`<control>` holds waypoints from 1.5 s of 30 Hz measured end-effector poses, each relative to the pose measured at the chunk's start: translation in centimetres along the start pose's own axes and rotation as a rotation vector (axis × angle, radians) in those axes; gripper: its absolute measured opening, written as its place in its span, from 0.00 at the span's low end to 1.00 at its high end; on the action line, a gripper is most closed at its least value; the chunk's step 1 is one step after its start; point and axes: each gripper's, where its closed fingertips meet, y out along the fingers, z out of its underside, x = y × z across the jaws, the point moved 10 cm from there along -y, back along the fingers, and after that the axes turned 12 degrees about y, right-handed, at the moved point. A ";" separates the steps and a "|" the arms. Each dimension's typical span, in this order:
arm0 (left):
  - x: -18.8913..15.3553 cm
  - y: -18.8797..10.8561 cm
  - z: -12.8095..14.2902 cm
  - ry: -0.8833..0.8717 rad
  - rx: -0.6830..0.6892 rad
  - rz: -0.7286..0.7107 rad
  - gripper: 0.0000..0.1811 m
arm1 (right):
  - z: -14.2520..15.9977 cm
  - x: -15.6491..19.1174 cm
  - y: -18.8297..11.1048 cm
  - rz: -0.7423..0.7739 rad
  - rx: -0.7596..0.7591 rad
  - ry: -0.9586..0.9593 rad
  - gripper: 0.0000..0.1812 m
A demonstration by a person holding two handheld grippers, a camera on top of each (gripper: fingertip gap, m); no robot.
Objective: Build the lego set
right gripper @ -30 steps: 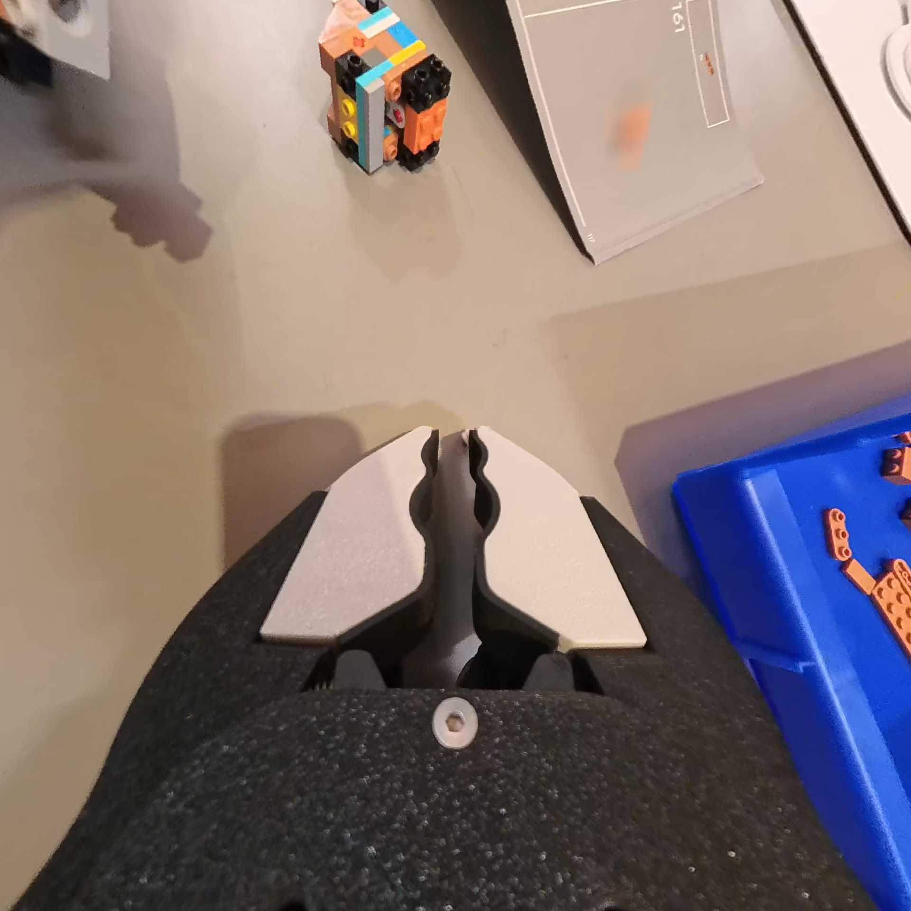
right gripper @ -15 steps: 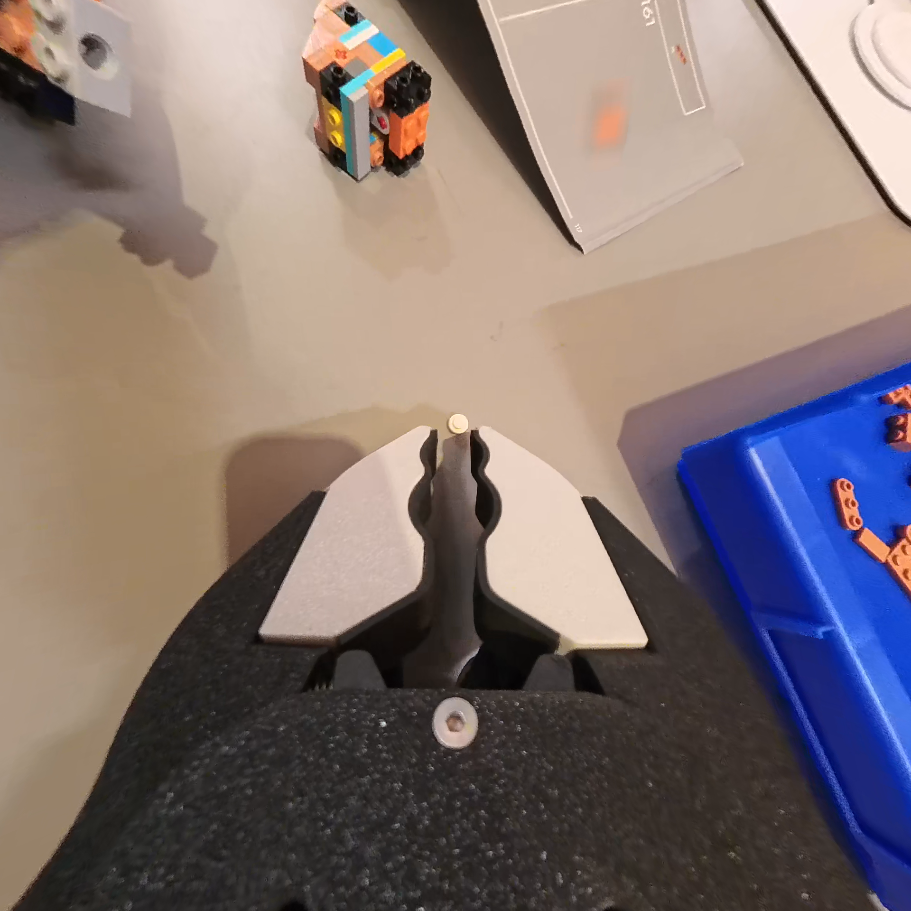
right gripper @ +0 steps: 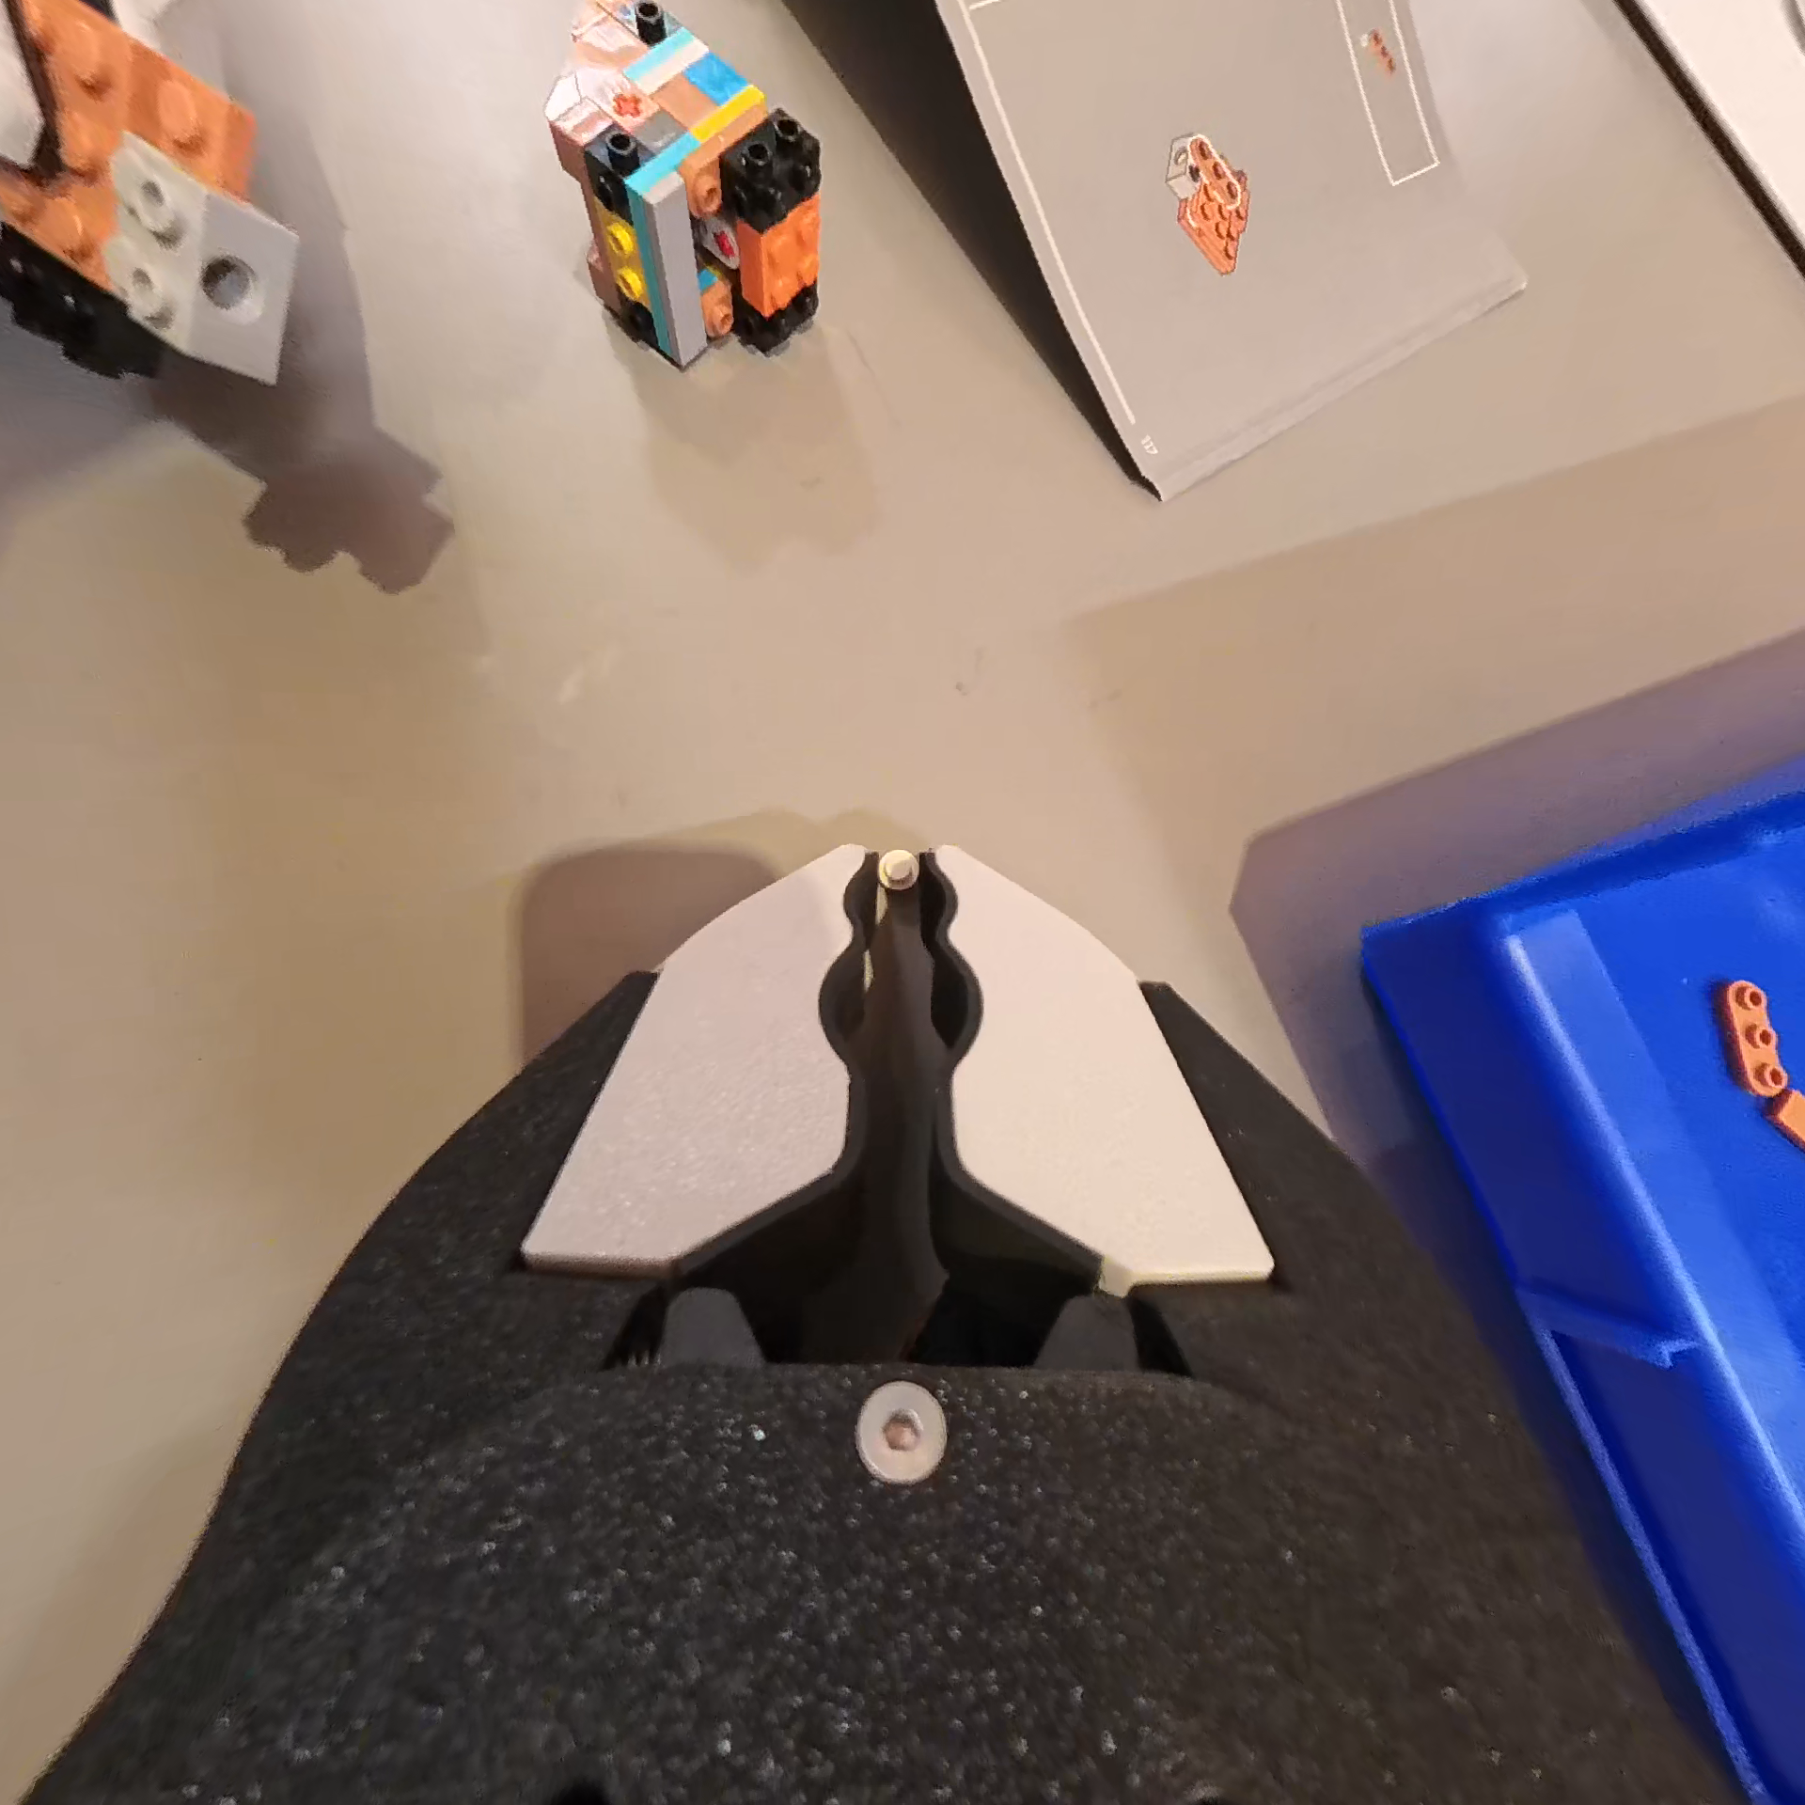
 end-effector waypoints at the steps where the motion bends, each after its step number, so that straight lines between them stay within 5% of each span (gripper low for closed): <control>1: 0.0 0.0 0.0 -0.008 -0.001 0.005 0.05 | 0.0 0.0 0.0 -0.001 0.000 -0.003 0.04; 15: -0.3 0.8 0.6 -0.113 -0.019 0.083 0.05 | -5.5 5.1 -3.0 -0.325 -0.251 -0.058 0.04; 39: -0.5 0.6 0.9 -0.138 -0.052 0.123 0.05 | -6.7 6.8 -2.2 -0.334 -0.134 -0.141 0.06; 45: -0.6 0.5 0.9 -0.129 -0.057 0.128 0.05 | -6.6 5.9 -2.5 -0.404 -0.158 -0.036 0.11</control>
